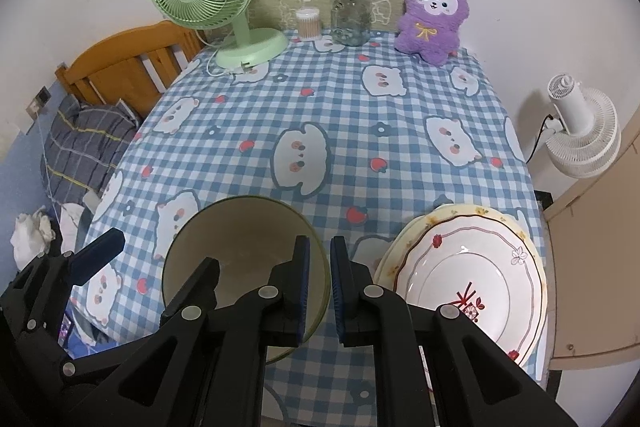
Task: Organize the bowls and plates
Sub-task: 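Close both tools on the rim of the nested bowl stack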
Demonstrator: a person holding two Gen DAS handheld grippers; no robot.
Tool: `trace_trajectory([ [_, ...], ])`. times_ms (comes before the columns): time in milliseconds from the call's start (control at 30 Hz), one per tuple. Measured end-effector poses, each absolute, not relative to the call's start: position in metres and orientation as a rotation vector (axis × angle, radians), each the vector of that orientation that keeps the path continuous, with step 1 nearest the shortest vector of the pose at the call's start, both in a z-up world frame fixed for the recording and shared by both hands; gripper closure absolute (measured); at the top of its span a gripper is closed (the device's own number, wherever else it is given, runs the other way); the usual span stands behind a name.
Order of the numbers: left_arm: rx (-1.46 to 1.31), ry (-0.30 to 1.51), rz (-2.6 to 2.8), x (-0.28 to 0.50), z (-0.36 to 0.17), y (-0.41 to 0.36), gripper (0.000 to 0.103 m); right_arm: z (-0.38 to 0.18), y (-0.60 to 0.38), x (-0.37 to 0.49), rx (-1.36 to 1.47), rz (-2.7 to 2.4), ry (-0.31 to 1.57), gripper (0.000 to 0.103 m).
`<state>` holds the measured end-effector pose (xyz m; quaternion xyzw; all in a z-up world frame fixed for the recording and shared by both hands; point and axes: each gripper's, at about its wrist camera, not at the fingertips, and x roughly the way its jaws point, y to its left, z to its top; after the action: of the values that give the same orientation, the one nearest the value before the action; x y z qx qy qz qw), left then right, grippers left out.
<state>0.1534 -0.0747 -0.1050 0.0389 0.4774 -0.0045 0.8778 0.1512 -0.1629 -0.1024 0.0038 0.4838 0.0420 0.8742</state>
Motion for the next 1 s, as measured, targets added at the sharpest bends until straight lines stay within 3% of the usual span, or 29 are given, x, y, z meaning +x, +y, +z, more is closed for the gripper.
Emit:
trace_trajectory([
  [300,0.096,1.001,-0.048,0.154,-0.109,-0.072,0.021,-0.107,-0.162,0.152,0.042,0.064,1.033,0.087],
  [333,0.097,1.002,-0.051,0.155,-0.11,-0.072,0.021,-0.109,-0.162,0.152,0.047,0.06,1.038,0.085],
  [400,0.099,1.006,-0.055,0.155,-0.113,-0.07,0.021,-0.114,-0.163,0.151,0.052,0.032,1.041,0.066],
  [500,0.081,1.031,-0.057,0.158,-0.122,-0.064,0.021,-0.12,-0.167,0.149,0.074,0.01,1.045,0.052],
  [1000,0.083,1.109,-0.148,0.167,-0.159,-0.062,0.021,-0.161,-0.169,0.157,0.15,-0.007,1.128,0.052],
])
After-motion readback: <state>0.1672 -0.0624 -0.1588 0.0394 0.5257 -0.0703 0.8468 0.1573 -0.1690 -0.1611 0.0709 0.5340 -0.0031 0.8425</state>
